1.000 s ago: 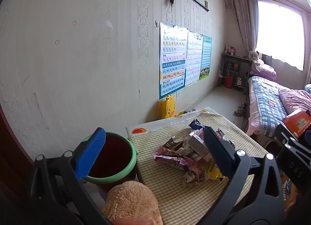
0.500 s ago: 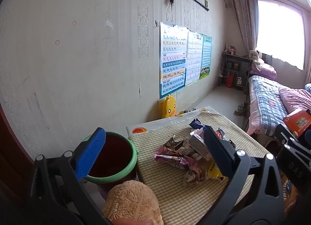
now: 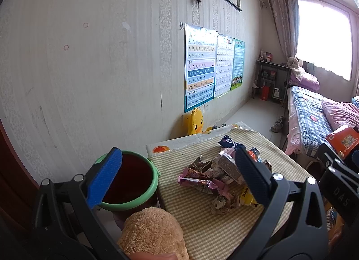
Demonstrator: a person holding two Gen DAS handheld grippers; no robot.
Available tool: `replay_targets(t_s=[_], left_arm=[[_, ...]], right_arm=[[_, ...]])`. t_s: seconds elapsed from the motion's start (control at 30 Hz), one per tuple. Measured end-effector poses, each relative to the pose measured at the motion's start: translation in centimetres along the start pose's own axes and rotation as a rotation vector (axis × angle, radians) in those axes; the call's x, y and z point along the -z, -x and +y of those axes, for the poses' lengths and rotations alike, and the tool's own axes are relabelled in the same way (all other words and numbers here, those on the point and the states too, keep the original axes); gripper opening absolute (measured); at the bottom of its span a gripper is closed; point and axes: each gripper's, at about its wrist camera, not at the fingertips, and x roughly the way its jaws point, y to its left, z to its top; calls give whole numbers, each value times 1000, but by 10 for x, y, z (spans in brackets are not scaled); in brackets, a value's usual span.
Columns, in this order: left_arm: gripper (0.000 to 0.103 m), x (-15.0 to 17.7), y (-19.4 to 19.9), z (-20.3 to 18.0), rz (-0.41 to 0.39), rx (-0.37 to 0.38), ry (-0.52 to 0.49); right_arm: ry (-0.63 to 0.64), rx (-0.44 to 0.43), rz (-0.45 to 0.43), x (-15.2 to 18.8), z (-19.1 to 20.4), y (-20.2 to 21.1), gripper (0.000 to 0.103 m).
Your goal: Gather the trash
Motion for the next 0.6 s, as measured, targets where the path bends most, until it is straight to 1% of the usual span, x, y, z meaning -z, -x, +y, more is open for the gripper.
replay_targets(t_s=[0.6], left_arm=[[99, 1, -1, 0, 6, -1, 0]], right_arm=[[1, 2, 4, 2, 0, 0, 95]])
